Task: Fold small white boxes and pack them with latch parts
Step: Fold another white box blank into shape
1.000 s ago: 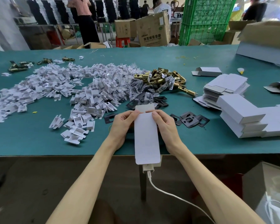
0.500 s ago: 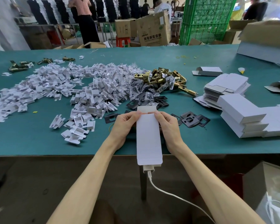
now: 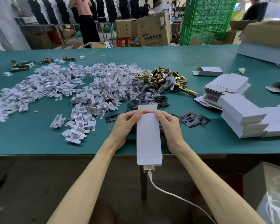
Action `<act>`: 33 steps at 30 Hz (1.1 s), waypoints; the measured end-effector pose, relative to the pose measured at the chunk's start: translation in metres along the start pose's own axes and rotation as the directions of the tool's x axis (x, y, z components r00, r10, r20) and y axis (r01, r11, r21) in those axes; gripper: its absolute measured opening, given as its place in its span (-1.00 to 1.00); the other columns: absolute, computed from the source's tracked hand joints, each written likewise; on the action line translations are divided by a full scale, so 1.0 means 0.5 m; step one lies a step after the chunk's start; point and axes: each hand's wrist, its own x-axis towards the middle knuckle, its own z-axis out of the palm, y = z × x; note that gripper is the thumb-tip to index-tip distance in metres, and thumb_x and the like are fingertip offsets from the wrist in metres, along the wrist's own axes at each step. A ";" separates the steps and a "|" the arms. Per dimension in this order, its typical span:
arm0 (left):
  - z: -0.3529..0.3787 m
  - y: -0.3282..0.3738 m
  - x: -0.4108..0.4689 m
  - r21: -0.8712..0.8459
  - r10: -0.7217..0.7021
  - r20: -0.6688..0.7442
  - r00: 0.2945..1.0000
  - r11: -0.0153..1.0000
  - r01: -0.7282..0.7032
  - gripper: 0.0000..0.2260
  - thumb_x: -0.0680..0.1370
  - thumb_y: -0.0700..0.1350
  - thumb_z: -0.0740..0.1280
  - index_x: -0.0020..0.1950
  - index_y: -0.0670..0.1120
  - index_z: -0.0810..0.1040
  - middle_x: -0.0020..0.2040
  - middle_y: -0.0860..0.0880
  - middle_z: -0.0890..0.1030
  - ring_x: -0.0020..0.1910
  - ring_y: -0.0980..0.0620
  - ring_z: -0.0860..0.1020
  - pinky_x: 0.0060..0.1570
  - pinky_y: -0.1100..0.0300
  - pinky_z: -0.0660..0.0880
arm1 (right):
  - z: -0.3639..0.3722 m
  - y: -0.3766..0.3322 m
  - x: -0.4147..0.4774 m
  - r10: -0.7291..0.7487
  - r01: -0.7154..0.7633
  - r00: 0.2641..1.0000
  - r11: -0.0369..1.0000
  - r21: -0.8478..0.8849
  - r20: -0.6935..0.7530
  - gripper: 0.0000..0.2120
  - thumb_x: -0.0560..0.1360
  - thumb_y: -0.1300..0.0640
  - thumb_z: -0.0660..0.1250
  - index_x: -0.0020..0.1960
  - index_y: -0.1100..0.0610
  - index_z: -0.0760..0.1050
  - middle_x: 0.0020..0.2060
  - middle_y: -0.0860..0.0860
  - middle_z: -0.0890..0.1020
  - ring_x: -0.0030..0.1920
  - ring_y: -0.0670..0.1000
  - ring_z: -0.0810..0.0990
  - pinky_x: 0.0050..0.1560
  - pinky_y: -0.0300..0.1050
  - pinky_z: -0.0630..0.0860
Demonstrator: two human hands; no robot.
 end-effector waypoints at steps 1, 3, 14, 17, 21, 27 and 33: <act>0.000 0.000 0.000 -0.001 -0.001 0.000 1.000 1.000 0.001 -0.74 0.67 -0.02 0.34 0.22 -0.13 0.72 0.18 -0.23 0.70 0.07 -0.12 0.63 0.21 -0.14 0.50 | 0.000 0.000 0.000 0.001 -0.001 1.000 1.000 0.007 0.007 -0.78 0.65 0.05 0.31 0.06 0.10 0.71 0.04 0.18 0.68 -0.04 0.09 0.61 -0.05 0.10 0.51; -0.001 0.000 0.000 -0.003 -0.001 -0.001 1.000 1.000 0.001 -0.74 0.67 -0.01 0.35 0.22 -0.12 0.72 0.17 -0.21 0.71 0.07 -0.10 0.63 0.20 -0.10 0.52 | -0.001 0.000 0.000 0.007 -0.007 1.000 1.000 0.014 0.009 -0.78 0.65 0.05 0.31 0.07 0.11 0.71 0.05 0.18 0.68 -0.03 0.10 0.62 -0.05 0.10 0.52; -0.004 -0.004 0.005 -0.011 0.000 -0.018 1.000 1.000 0.000 -0.74 0.66 -0.02 0.36 0.22 -0.14 0.71 0.17 -0.21 0.71 0.08 -0.12 0.63 0.22 -0.16 0.51 | -0.001 0.000 0.002 0.012 -0.012 1.000 1.000 0.014 0.009 -0.77 0.65 0.05 0.32 0.06 0.12 0.72 0.06 0.16 0.68 -0.03 0.09 0.64 -0.08 0.08 0.54; -0.006 -0.004 0.003 0.014 0.006 -0.008 1.000 1.000 -0.006 -0.74 0.67 -0.01 0.35 0.22 -0.12 0.72 0.16 -0.18 0.72 0.05 -0.09 0.64 0.15 -0.07 0.54 | -0.001 0.001 0.003 0.008 -0.008 1.000 1.000 0.002 0.002 -0.76 0.65 0.06 0.31 0.07 0.16 0.71 0.09 0.16 0.67 0.00 0.13 0.63 -0.04 0.13 0.53; -0.007 -0.006 0.004 0.016 0.030 -0.027 0.999 0.999 -0.030 -0.79 0.67 -0.08 0.35 0.21 -0.12 0.71 0.17 -0.15 0.71 0.05 -0.03 0.63 0.13 -0.03 0.52 | -0.002 0.003 0.004 -0.006 0.006 1.000 1.000 -0.022 0.013 -0.77 0.65 0.07 0.33 0.07 0.18 0.70 0.10 0.12 0.66 0.06 0.23 0.63 0.00 0.14 0.50; -0.009 -0.007 0.008 -0.048 0.073 -0.045 0.996 0.996 -0.075 -0.70 0.64 -0.20 0.39 0.36 0.04 0.60 0.15 -0.16 0.70 0.03 -0.10 0.66 0.08 -0.06 0.60 | 0.000 -0.002 0.000 -0.070 0.071 0.997 0.997 -0.034 0.037 -0.86 0.62 0.08 0.38 0.17 -0.04 0.62 0.07 0.03 0.69 0.06 0.04 0.65 0.03 0.07 0.59; -0.017 -0.025 0.024 -0.080 0.043 -0.312 0.949 0.994 -0.072 -0.91 0.67 -0.21 0.34 0.14 -0.11 0.62 -0.04 -0.03 0.71 -0.10 0.06 0.64 -0.09 0.14 0.58 | 0.011 -0.010 0.004 0.054 -0.053 0.996 0.999 -0.007 0.064 -0.54 0.57 -0.10 0.35 0.35 0.14 0.42 0.13 0.10 0.66 -0.11 -0.04 0.71 -0.19 -0.19 0.62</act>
